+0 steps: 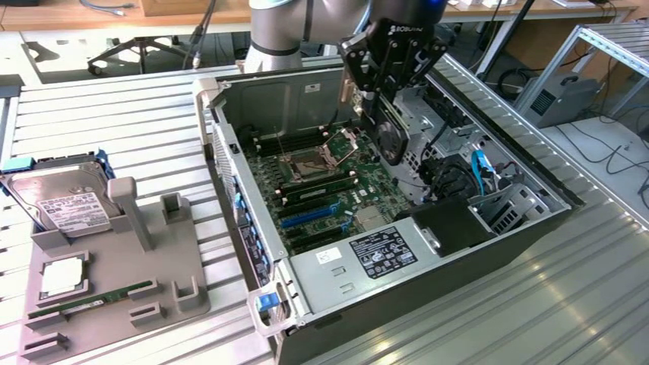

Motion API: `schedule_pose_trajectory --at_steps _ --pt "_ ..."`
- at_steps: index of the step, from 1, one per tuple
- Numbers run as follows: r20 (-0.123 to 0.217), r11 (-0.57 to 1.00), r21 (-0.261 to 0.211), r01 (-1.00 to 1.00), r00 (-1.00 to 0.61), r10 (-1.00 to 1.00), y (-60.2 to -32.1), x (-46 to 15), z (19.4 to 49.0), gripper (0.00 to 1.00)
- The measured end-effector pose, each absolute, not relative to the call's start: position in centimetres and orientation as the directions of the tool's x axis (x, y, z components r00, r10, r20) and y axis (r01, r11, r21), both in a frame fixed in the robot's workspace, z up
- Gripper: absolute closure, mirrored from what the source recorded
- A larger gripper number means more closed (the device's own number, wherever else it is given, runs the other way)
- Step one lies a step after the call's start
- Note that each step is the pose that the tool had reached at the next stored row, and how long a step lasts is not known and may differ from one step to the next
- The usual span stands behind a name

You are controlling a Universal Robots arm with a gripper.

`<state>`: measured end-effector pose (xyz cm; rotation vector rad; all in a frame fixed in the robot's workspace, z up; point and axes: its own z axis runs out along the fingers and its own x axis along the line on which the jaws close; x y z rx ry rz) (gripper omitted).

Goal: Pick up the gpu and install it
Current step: 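Pick up the gpu and move the gpu toward the slot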

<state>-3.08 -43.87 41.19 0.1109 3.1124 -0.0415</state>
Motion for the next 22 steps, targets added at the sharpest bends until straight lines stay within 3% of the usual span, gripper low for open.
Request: schedule_pose_trajectory --at_steps 22 --pt "-0.028 0.997 -0.026 0.072 -0.997 0.071 -43.50 -2.95 40.54 0.73"
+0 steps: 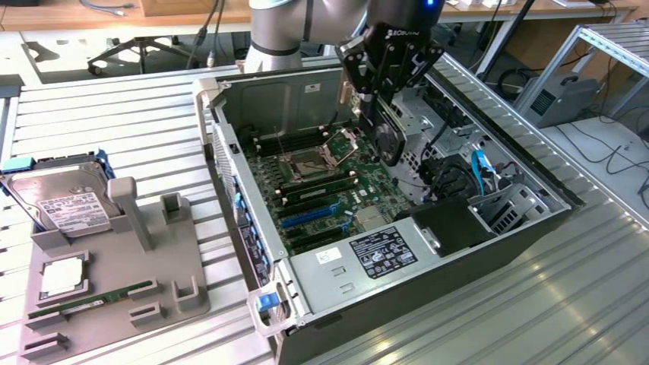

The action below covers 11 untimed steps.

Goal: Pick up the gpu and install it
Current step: 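Pick up the gpu and move the gpu toward the slot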

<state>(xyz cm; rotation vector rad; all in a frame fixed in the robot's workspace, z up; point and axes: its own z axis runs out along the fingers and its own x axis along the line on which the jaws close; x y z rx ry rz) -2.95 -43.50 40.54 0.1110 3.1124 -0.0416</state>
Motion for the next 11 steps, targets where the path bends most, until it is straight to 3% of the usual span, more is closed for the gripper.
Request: schedule_pose_trajectory --at_steps 11 --pt "-0.028 0.997 -0.026 0.072 -0.997 0.071 -43.50 -2.72 40.32 0.73"
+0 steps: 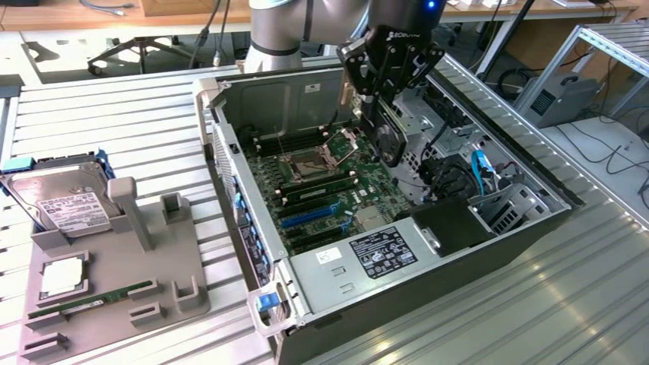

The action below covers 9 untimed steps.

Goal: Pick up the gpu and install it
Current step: 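Pick up the gpu and move the gpu toward the slot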

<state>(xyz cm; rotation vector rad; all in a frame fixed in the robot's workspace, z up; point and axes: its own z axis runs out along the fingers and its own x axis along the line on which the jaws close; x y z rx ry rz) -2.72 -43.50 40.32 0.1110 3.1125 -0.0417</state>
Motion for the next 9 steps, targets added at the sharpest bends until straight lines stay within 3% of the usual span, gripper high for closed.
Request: schedule_pose_trajectory --at_steps 9 --pt "-0.028 0.997 -0.026 0.072 -0.997 0.071 -43.50 -2.48 39.93 0.73"
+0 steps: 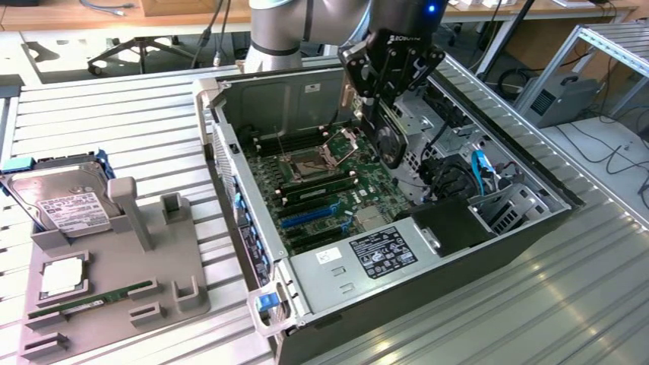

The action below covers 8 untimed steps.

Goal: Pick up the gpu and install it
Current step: 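Pick up the gpu and move the gpu toward the slot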

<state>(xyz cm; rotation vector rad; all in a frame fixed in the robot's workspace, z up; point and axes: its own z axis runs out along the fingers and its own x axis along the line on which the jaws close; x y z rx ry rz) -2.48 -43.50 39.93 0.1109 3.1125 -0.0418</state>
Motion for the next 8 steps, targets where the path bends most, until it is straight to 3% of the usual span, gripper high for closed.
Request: schedule_pose_trajectory --at_steps 8 --pt "-0.028 0.997 -0.026 0.072 -0.997 0.071 -43.50 -2.37 39.76 0.73"
